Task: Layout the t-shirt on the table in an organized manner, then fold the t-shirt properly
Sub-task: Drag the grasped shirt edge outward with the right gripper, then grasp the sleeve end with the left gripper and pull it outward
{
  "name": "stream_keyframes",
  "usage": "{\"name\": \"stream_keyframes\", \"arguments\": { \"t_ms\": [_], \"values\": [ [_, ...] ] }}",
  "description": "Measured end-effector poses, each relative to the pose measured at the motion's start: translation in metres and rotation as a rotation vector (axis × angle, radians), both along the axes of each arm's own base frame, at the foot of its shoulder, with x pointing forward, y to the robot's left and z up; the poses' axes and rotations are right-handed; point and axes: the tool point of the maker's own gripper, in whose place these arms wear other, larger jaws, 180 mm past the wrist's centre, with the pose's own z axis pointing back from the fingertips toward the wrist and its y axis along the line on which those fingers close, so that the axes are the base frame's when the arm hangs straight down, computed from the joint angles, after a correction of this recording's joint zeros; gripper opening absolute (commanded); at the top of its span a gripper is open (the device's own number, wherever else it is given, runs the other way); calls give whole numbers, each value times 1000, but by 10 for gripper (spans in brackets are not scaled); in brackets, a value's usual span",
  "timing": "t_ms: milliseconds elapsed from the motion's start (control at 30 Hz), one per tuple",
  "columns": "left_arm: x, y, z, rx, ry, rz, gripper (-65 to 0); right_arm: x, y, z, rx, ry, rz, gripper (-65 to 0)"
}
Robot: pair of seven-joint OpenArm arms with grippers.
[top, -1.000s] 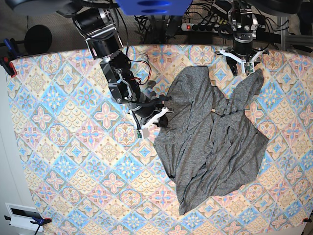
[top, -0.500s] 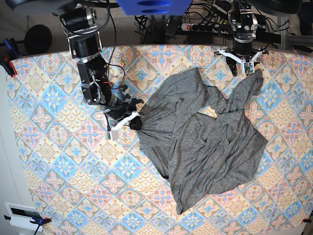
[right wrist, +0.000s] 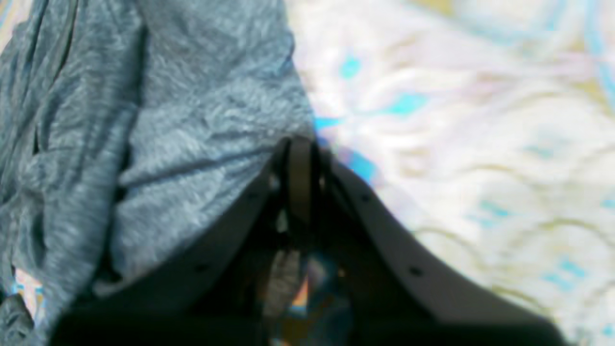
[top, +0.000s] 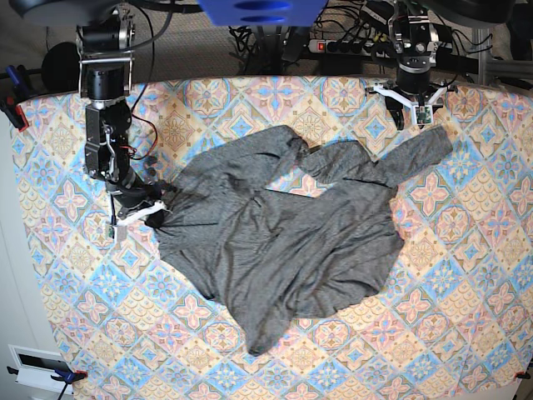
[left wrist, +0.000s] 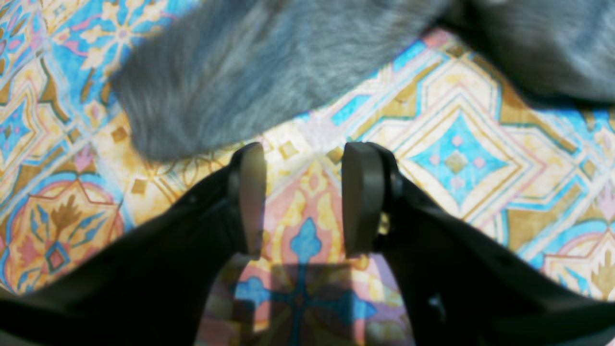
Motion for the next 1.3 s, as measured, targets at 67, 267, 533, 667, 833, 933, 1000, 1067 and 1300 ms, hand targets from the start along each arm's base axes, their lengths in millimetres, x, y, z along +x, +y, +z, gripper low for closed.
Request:
{"name": "stream_keyframes", "arguments": {
  "t_ms": [67, 267, 533, 667, 833, 933, 1000, 1067, 1300],
  "values": [
    [0, 0, 0, -1, 0, 0, -387, -1, -3, 0, -7, 4, 0, -650],
    [1, -1, 1, -2, 0, -2, -386, -2, -16, 2, -35, 8, -3, -637],
    [9, 21, 19, -257, 19, 135, -384, -2, -17, 2, -47, 7, -7, -578],
    [21, 45, 34, -292, 23, 183, -384, -2, -17, 2, -50, 7, -6, -578],
    [28, 52, 39, -279, 43, 172, -383, -2, -17, 2, -50, 6, -6, -577],
    [22, 55, 35, -276, 80, 184, -383, -2, -17, 2, -50, 7, -6, -576],
    [19, 51, 32, -289, 103, 177, -383, -1, -17, 2, -49, 4, -7, -576],
    [17, 50, 30, -294, 120, 178, -383, -2, -17, 2, -50, 6, -6, -576],
    [31, 47, 24, -334, 159, 183, -383, -1, -17, 2, -49, 4, -7, -576]
  ]
}}
